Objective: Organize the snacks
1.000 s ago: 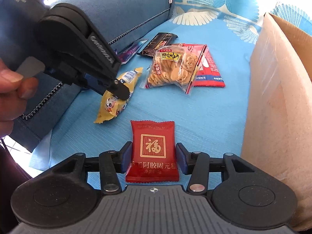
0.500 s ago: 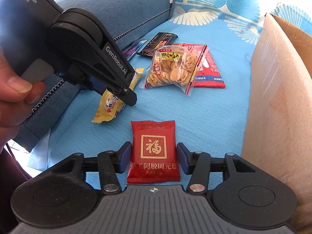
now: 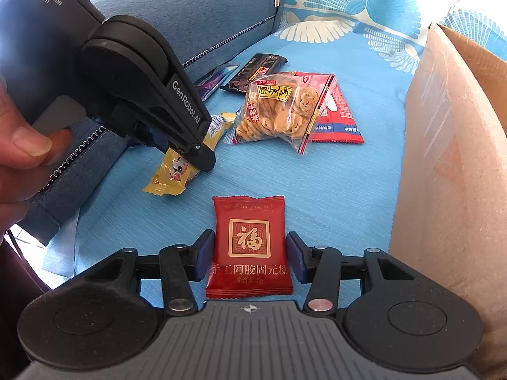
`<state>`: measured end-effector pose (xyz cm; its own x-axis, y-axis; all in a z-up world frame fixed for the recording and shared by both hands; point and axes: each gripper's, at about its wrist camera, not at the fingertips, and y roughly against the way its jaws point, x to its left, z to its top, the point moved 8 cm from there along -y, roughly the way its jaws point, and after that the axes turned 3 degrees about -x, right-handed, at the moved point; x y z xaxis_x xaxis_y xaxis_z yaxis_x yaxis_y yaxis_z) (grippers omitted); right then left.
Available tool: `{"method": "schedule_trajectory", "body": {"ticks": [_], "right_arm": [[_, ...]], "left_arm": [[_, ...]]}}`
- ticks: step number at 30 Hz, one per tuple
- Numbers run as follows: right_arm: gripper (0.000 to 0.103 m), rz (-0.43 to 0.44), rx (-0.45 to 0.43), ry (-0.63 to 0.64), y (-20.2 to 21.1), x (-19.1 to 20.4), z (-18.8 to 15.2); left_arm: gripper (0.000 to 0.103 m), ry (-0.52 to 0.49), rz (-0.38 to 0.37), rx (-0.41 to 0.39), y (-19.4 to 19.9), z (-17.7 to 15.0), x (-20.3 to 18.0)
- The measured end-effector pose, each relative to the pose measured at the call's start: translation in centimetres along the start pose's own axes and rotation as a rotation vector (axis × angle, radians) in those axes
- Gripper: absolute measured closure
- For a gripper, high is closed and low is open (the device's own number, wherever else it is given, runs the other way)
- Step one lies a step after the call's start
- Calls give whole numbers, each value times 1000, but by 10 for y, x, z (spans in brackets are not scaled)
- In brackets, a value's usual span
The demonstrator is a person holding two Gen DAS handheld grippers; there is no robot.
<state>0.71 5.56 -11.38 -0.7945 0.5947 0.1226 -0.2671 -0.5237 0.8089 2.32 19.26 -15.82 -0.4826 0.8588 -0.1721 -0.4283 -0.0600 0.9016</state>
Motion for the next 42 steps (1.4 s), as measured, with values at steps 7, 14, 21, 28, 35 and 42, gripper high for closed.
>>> {"method": "schedule_trajectory", "body": {"ticks": [7, 14, 21, 28, 35, 42], "right_arm": [[56, -13, -29, -14, 4, -3, 4], [56, -15, -75, -15, 10, -3, 10], [56, -15, -146, -13, 20, -3, 20], [56, -29, -260, -38, 37, -6, 33], [56, -46, -348, -86, 61, -14, 46], [56, -47, -435, -98, 98, -26, 62]], "left_arm": [[90, 10, -11, -25, 4, 3, 0], [90, 14, -17, -57, 9, 7, 1], [90, -2, -21, -116, 18, 14, -2], [90, 0, -26, -225, 35, 23, -6], [92, 5, -26, -339, 57, 31, -7], [94, 9, -29, -425, 74, 37, -7]]}}
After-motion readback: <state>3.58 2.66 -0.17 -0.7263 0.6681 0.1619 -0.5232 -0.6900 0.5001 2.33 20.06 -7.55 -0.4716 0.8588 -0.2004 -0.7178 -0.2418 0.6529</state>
